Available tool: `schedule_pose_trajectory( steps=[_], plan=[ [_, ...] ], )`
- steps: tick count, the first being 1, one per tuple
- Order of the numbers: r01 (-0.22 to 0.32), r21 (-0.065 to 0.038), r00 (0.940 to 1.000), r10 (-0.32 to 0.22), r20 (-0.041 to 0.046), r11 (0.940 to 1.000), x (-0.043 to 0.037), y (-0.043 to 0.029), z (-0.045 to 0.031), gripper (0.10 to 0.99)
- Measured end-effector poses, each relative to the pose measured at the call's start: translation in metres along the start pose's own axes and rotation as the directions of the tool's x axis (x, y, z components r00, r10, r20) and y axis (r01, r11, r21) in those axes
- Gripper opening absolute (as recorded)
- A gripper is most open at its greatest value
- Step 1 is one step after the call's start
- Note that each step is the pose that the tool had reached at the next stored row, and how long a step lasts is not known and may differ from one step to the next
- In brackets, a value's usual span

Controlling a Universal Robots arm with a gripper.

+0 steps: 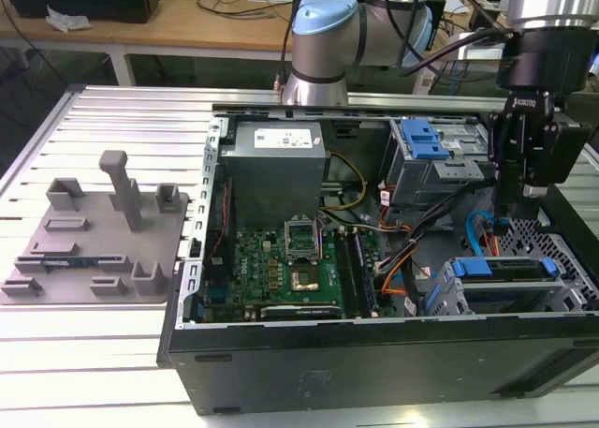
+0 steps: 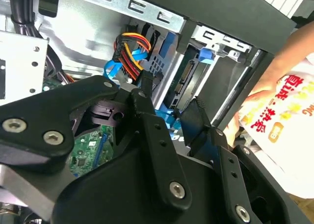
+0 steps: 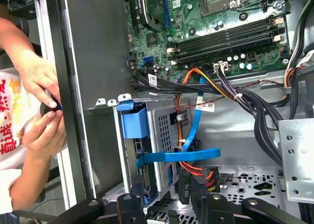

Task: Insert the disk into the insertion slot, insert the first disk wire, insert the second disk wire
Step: 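Insert the first disk wire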

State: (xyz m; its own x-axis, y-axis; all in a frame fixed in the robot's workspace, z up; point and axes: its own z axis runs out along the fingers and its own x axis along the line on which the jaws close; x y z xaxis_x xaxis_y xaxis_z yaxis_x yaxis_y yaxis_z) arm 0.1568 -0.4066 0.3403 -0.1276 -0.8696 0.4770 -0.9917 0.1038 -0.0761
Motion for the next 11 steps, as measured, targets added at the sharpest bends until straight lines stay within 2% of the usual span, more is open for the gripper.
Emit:
schedule_pose_trajectory(
  steps=[5, 6, 8, 11],
  plan=[
    [0.000, 0.000, 1.0000, 0.000, -0.0001, 1.0000, -0.0035, 0.0004, -0.0009, 0.502],
    [0.000, 0.000, 1.0000, 0.000, 0.0001, 1.0000, -0.0042, 0.0005, -0.0011, 0.486],
    [0.000, 0.000, 1.0000, 0.000, -0.0001, 1.0000, -0.0056, 0.0007, -0.0015, 0.349],
    [0.000, 0.000, 1.0000, 0.000, 0.0000, 1.0000, -0.0095, 0.0012, -0.0027, 0.349]
  ],
)
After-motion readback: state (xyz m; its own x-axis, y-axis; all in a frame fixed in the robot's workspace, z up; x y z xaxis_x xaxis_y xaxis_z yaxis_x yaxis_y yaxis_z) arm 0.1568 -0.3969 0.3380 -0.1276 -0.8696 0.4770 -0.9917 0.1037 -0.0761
